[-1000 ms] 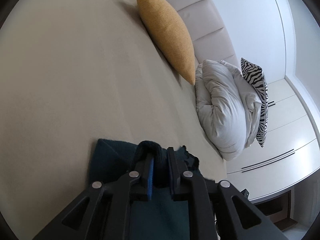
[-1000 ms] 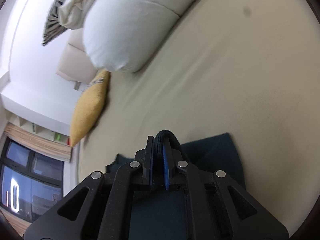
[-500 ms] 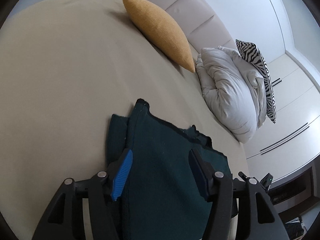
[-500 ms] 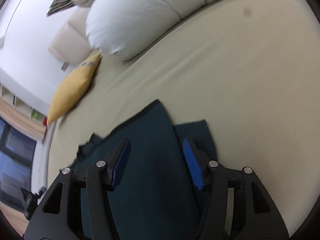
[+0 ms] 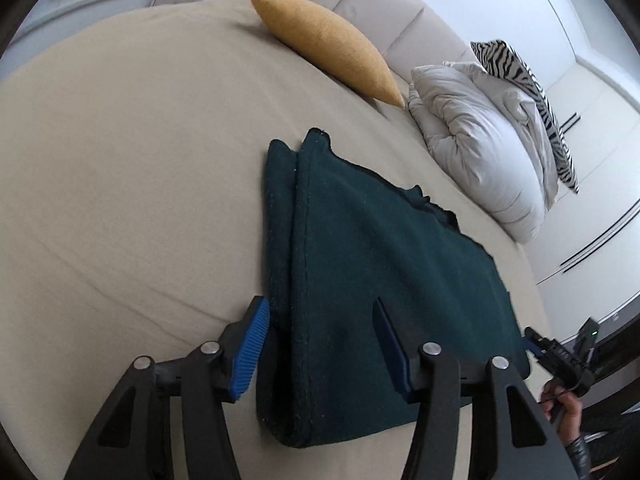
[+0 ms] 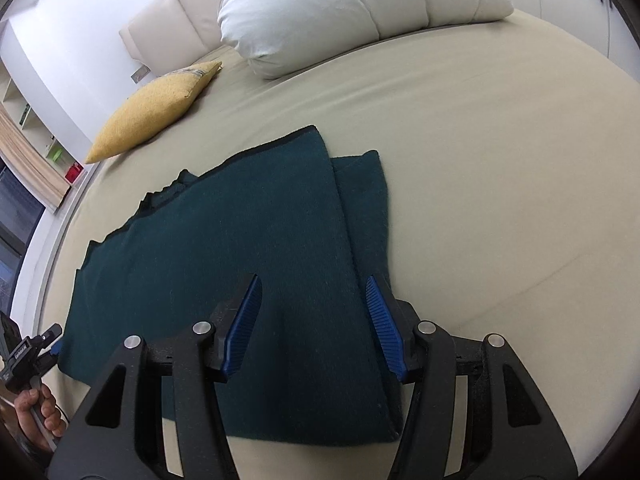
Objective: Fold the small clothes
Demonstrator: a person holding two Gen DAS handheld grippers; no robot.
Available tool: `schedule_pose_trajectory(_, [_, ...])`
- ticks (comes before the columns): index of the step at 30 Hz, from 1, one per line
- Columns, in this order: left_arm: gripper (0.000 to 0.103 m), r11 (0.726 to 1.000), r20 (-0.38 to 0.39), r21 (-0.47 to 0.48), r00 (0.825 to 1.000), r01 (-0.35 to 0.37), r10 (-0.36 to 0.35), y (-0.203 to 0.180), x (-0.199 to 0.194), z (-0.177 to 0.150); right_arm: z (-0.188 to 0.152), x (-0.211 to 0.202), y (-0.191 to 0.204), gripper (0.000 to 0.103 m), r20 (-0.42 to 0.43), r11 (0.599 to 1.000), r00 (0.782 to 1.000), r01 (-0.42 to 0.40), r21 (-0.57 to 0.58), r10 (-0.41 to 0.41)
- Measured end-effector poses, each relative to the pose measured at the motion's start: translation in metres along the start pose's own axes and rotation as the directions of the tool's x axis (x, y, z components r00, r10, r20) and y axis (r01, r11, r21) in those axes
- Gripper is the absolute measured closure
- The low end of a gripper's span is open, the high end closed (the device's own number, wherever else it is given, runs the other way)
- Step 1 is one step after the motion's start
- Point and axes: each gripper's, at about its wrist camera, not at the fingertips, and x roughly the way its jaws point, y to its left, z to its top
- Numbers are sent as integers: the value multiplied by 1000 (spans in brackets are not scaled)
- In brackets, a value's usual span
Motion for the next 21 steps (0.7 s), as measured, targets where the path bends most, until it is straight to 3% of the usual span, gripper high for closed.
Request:
schedule_pose_trajectory(9, [67,993,1,97,998,-66,66,-11,-1,-10,-24,-36,-27,50,59,1000,998,20,21,-21])
schedule_pose_trajectory(12, [79,993,-22,100,998,-64,67,-11,4,-15,-28,-30,-32,51,26,999,999,34,14,-35])
schedule_pose_trajectory(14, [86,993,-30,98,997,-64,67,-12,5,-18,-35,-29,-35,58,7,999,999,36,7,-36])
schedule_pose_trajectory(21, [91,989,-40,126,996,-75,81,-15,6,-21,-49,-34,-30,82,1,997,999,54,-50,-54])
